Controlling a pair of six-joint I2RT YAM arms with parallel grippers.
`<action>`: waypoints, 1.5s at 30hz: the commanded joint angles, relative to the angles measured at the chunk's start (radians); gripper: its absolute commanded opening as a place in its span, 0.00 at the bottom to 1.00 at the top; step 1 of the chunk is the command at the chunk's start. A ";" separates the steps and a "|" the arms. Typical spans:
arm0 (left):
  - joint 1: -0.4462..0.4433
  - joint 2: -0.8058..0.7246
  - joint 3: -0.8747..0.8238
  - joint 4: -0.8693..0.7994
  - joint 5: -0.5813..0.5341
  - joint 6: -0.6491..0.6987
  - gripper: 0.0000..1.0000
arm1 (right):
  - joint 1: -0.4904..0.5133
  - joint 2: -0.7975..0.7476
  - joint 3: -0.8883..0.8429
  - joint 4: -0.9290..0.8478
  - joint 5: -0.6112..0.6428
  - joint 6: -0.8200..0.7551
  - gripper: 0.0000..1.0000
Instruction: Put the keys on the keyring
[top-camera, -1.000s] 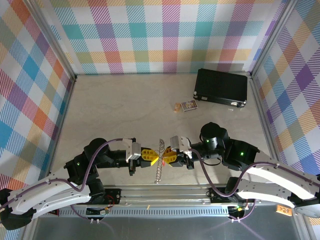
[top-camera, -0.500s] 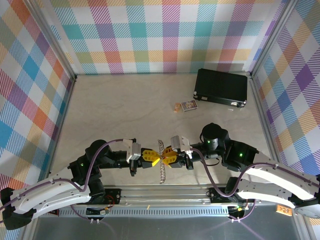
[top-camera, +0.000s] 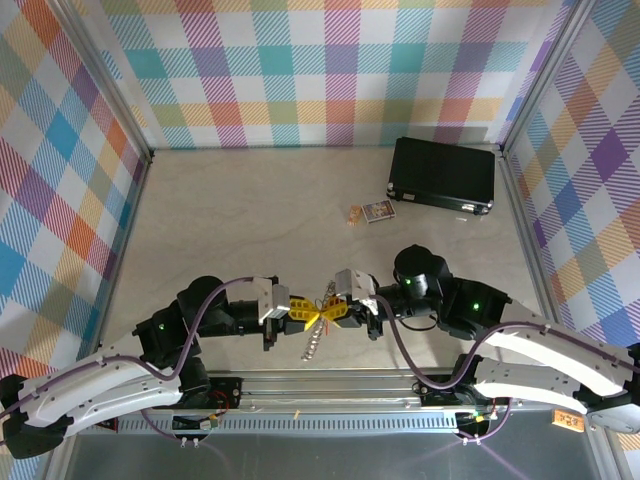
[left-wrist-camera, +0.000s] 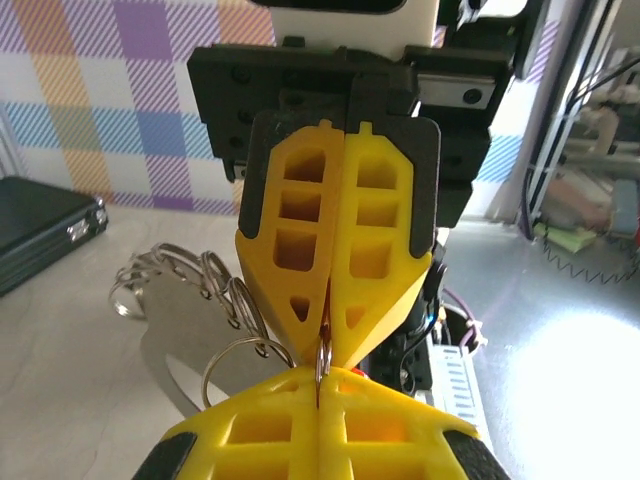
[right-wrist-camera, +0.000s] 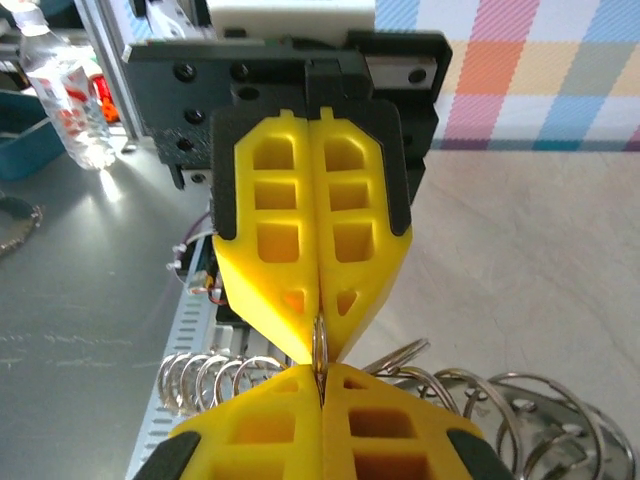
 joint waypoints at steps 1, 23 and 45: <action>-0.002 0.022 0.071 -0.106 -0.023 0.051 0.07 | 0.004 0.029 0.065 -0.094 0.038 -0.056 0.00; -0.002 -0.023 0.038 0.027 0.006 0.006 0.00 | 0.031 0.001 0.032 -0.070 -0.004 -0.036 0.11; -0.002 0.000 -0.003 0.144 0.097 -0.029 0.00 | 0.030 -0.071 -0.020 0.012 -0.015 0.012 0.18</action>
